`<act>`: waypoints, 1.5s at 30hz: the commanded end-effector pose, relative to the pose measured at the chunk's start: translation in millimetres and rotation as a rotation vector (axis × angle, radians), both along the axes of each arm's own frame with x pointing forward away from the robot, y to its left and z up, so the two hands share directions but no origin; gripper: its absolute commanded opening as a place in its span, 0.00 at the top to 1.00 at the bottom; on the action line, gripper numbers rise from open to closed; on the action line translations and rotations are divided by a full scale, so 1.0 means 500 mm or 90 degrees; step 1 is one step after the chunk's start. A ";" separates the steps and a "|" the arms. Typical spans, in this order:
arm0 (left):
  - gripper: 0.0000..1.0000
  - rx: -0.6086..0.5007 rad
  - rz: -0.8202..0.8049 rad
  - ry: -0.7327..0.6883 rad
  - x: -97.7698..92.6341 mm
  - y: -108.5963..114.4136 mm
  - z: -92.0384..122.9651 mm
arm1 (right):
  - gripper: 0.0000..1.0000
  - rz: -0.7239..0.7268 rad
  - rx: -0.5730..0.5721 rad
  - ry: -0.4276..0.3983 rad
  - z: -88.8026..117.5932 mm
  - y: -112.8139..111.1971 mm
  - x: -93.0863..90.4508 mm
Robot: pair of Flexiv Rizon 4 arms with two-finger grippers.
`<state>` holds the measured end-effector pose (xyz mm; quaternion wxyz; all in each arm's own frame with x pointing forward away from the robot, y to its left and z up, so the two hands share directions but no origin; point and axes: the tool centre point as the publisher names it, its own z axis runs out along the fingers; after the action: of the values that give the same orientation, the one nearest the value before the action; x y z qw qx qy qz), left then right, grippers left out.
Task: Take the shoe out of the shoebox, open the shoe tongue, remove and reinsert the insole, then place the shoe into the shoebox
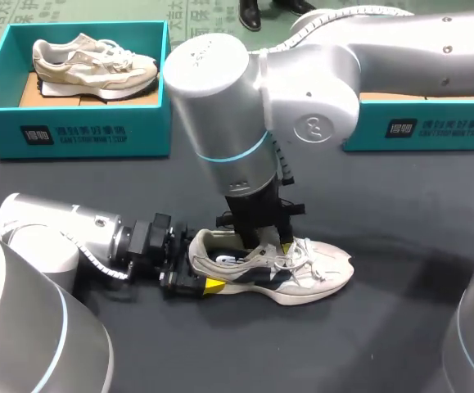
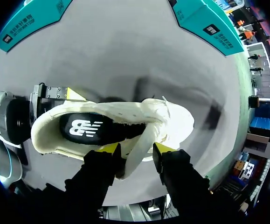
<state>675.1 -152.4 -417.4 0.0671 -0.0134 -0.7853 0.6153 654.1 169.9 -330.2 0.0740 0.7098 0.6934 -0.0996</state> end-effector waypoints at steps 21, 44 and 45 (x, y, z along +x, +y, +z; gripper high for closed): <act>1.00 0.002 0.001 0.000 -0.002 0.001 0.000 | 0.63 -0.103 -0.040 -0.011 0.014 -0.012 -0.030; 1.00 0.002 0.001 0.000 -0.002 0.001 0.000 | 1.00 0.228 0.099 0.065 0.057 -0.142 0.017; 1.00 0.002 0.001 0.000 -0.002 0.001 0.000 | 1.00 0.228 0.100 0.065 0.059 -0.150 0.020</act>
<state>675.2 -152.4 -417.3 0.0670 -0.0132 -0.7853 0.6153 660.3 123.0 -305.7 0.0483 0.5815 0.8043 -0.1124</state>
